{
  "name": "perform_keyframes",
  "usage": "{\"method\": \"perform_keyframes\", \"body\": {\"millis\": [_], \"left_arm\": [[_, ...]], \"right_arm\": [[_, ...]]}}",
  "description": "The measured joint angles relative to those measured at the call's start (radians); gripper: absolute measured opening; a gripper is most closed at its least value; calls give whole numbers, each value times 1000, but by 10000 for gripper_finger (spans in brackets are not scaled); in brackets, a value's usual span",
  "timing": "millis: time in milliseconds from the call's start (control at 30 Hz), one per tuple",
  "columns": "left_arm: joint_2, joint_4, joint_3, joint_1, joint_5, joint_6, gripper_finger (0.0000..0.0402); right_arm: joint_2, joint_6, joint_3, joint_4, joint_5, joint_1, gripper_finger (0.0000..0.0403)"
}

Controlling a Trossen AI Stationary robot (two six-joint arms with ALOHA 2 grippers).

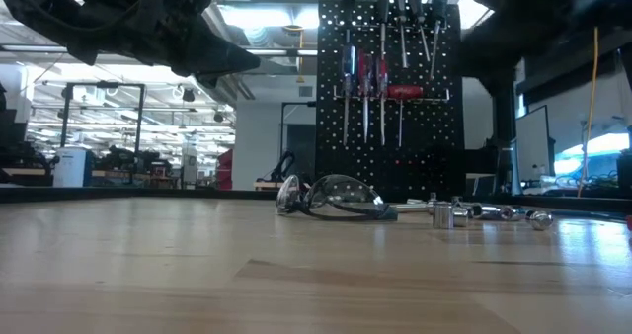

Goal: Hang tools onto peg board
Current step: Hang the red allen wrench on the peg board

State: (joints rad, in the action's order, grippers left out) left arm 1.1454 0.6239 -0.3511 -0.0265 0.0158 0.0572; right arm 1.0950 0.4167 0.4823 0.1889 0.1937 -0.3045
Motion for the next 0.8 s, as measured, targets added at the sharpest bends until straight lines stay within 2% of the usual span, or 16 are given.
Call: {"method": "perform_keyframes", "body": {"millis": [200, 333, 633, 800], "left_arm": [[0, 0, 0, 0, 0, 2, 4], [0, 0, 0, 0, 0, 2, 4], [0, 0, 0, 0, 0, -1, 4], [0, 0, 0, 0, 0, 1, 4]], "right_arm": [[0, 182, 196, -526, 5, -101, 138], [0, 216, 275, -750, -47, -167, 138], [22, 133, 235, -965, -79, -266, 138], [72, 142, 154, -910, -119, -273, 138]]}}
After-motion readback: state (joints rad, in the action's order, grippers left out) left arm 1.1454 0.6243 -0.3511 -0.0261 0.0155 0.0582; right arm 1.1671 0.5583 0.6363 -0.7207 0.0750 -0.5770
